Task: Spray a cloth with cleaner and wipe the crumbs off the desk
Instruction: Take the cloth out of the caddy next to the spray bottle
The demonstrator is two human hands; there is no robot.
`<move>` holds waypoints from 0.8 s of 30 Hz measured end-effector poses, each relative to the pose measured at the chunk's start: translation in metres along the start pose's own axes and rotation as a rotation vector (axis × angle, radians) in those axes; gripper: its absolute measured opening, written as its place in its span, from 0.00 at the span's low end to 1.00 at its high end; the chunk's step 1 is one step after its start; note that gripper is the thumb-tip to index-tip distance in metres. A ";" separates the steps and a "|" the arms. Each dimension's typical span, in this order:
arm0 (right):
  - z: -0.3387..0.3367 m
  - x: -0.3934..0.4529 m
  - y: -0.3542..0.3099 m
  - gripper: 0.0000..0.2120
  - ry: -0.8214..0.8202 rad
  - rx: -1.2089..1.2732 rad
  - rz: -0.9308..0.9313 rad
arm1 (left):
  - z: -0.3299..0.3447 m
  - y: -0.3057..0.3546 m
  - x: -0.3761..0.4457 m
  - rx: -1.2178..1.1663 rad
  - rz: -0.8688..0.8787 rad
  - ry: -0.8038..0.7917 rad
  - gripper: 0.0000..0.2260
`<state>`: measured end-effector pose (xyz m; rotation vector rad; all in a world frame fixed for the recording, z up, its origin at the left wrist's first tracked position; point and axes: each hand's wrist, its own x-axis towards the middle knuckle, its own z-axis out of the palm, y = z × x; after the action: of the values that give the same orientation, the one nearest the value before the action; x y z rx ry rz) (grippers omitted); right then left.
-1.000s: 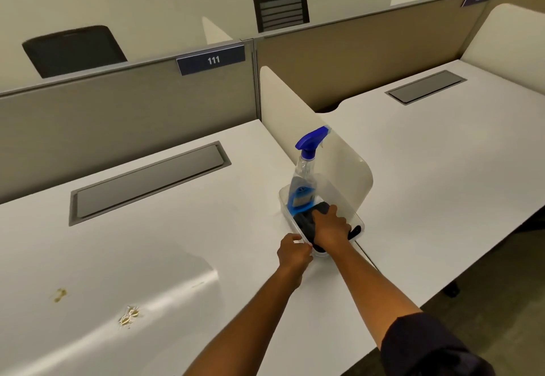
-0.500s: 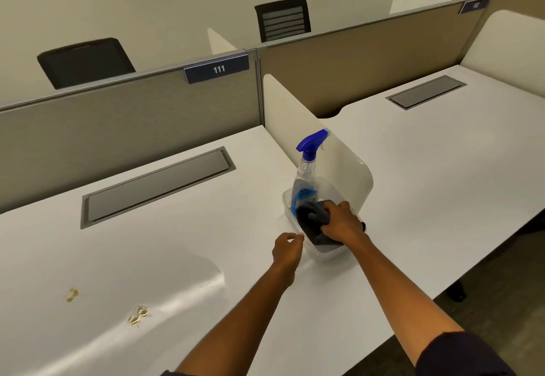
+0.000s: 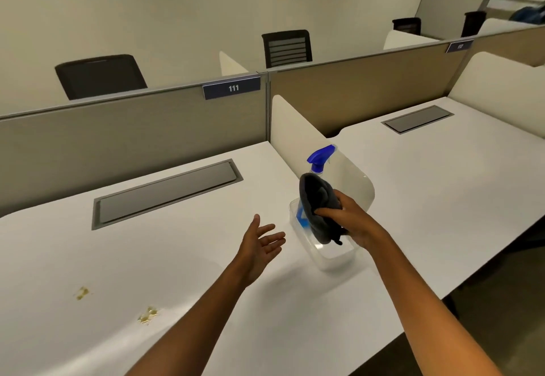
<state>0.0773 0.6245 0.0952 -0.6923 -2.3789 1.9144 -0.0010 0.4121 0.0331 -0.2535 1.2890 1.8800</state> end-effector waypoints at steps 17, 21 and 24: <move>0.150 -0.059 -0.007 0.15 -0.358 0.982 0.191 | -0.095 0.009 -0.061 -0.497 0.021 -0.364 0.36; 0.196 -0.063 -0.003 0.17 -0.441 0.969 0.210 | -0.128 0.009 -0.081 -0.466 0.054 -0.288 0.29; 0.218 -0.061 0.000 0.15 -0.453 0.950 0.233 | -0.145 0.006 -0.092 -0.452 0.100 -0.198 0.24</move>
<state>0.0716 0.4019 0.0557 -0.4791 -1.2050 3.1395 0.0145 0.2418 0.0236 -0.2309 0.7468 2.2078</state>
